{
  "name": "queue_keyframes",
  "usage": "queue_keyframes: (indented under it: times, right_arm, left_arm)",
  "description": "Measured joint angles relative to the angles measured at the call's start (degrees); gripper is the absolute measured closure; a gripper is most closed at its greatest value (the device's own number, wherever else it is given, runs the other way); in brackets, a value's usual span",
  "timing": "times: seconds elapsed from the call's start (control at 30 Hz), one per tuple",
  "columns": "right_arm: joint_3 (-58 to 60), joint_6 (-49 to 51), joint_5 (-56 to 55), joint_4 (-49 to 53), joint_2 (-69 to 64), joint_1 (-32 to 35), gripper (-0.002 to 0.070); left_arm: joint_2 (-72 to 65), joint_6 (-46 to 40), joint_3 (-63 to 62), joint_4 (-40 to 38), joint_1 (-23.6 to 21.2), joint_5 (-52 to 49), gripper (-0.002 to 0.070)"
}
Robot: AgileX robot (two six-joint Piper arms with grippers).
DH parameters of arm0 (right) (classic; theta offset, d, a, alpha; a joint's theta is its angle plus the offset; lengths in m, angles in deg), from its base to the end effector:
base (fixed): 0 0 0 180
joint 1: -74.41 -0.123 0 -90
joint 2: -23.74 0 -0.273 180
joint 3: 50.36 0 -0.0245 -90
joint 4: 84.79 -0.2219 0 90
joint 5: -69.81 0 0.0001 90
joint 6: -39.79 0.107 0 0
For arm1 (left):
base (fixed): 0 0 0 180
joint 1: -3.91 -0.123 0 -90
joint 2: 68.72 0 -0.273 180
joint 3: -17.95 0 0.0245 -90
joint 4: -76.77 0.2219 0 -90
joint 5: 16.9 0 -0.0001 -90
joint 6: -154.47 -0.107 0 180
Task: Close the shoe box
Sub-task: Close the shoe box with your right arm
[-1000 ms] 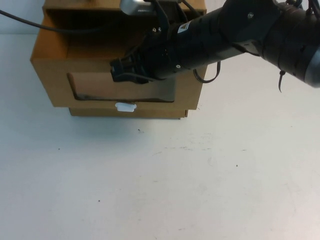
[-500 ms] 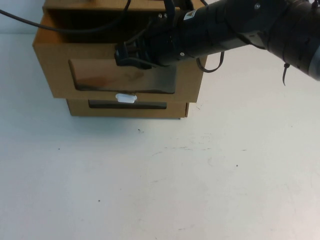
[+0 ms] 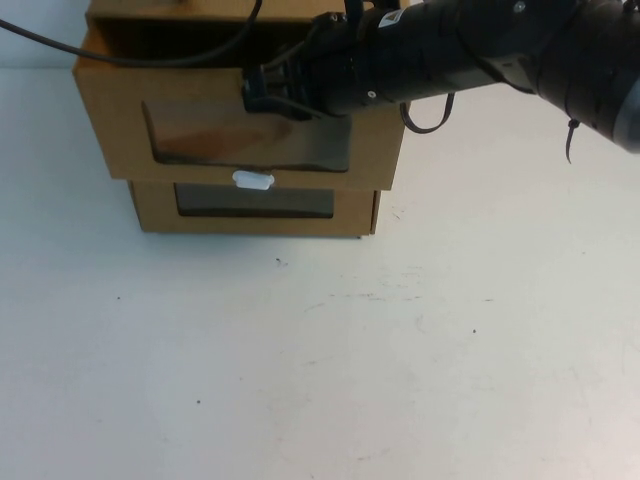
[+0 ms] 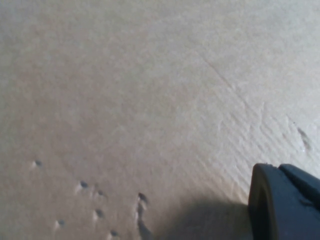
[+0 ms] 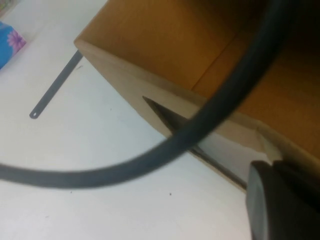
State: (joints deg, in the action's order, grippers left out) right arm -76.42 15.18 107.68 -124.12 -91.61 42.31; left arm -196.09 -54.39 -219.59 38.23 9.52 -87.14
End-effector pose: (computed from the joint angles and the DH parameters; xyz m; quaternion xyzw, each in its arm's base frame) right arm 0.3366 0.2604 0.3471 -0.2721 0.8115 0.3299 0.3983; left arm 0.4184 -0.1042 0.3780 0.2640 0.8471 -0.2583 0.3822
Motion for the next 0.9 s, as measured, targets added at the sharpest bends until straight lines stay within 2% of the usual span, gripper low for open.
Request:
queue_keyframes:
  times: [0.57,0.9]
  right_arm:
    - [-10.65,0.00,0.00,1.17,-7.11,1.12,0.0689]
    - [-12.65,-0.41,-1.09,-0.97,-8.47,3.46,0.0689]
  left_arm:
    - [0.00,0.00,0.00,0.00,0.00,0.00,0.0680]
    - [0.00,0.00,0.00,-0.14,0.00,-0.10,0.0680]
